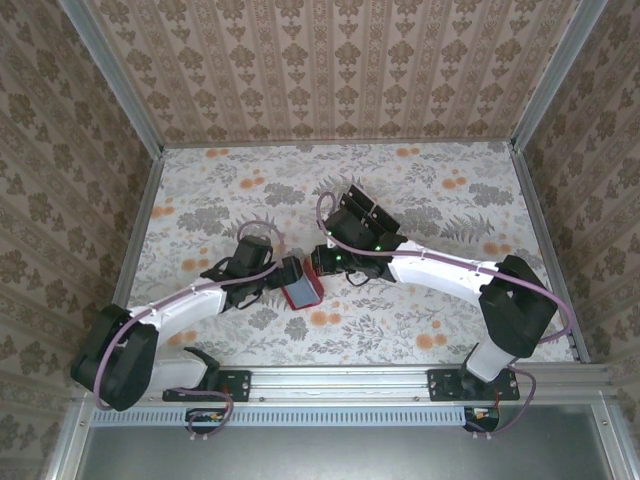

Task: Put the credit cards into the card holder
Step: Open the card holder at the center of the table.

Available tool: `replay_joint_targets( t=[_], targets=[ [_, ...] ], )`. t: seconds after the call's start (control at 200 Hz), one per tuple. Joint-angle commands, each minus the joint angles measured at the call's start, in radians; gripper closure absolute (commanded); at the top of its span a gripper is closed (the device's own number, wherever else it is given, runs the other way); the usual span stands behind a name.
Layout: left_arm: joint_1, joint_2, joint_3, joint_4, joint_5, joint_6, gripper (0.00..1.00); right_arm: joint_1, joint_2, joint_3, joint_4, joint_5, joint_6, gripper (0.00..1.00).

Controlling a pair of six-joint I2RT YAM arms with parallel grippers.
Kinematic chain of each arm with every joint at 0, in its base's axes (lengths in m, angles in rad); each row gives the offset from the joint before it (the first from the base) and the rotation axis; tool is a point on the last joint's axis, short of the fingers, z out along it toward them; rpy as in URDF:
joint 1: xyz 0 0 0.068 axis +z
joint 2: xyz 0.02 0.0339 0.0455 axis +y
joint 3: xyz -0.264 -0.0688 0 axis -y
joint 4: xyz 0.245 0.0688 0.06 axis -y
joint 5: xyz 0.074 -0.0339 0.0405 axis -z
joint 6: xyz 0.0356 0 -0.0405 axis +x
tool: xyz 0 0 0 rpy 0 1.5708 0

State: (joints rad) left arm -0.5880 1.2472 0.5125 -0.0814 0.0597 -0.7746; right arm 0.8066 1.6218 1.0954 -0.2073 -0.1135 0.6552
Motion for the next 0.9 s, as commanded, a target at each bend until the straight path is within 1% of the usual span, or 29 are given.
replay_joint_targets(
  t=[0.0,0.165,0.31,0.42,0.44,0.525,0.555,0.6,0.655,0.8,0.895],
  targets=[
    [-0.005,-0.030,-0.036,-0.018,-0.037,-0.018,0.00,-0.024,-0.026,-0.056,0.007,0.032,0.008,1.00],
    [-0.004,-0.027,-0.046,-0.022,-0.060,-0.002,0.00,-0.038,-0.038,-0.143,0.017,0.066,0.022,1.00],
    [-0.002,-0.005,-0.018,-0.027,-0.062,0.027,0.00,-0.038,-0.055,-0.237,0.043,0.099,0.054,1.00],
    [-0.001,0.025,0.005,-0.030,-0.056,0.044,0.00,-0.039,-0.050,-0.273,0.056,0.107,0.070,1.00],
    [-0.001,0.029,0.008,-0.030,-0.055,0.046,0.00,-0.039,-0.050,-0.275,0.054,0.109,0.070,0.96],
    [-0.001,0.037,0.017,-0.031,-0.047,0.052,0.00,-0.037,-0.060,-0.281,0.043,0.108,0.070,0.72],
    [-0.001,0.036,0.018,-0.029,-0.043,0.054,0.00,-0.038,-0.072,-0.285,0.040,0.107,0.072,0.65],
    [0.000,0.032,0.020,-0.028,-0.040,0.055,0.00,-0.038,-0.095,-0.290,0.034,0.107,0.073,0.60],
    [0.000,0.027,0.020,-0.027,-0.034,0.056,0.00,-0.037,-0.123,-0.292,0.020,0.107,0.078,0.58],
    [-0.001,0.010,0.021,-0.029,-0.023,0.054,0.00,-0.017,-0.206,-0.286,-0.008,0.101,0.093,0.57],
    [-0.001,-0.003,0.020,-0.029,-0.018,0.051,0.00,0.005,-0.223,-0.270,-0.024,0.102,0.101,0.60]
  ],
)
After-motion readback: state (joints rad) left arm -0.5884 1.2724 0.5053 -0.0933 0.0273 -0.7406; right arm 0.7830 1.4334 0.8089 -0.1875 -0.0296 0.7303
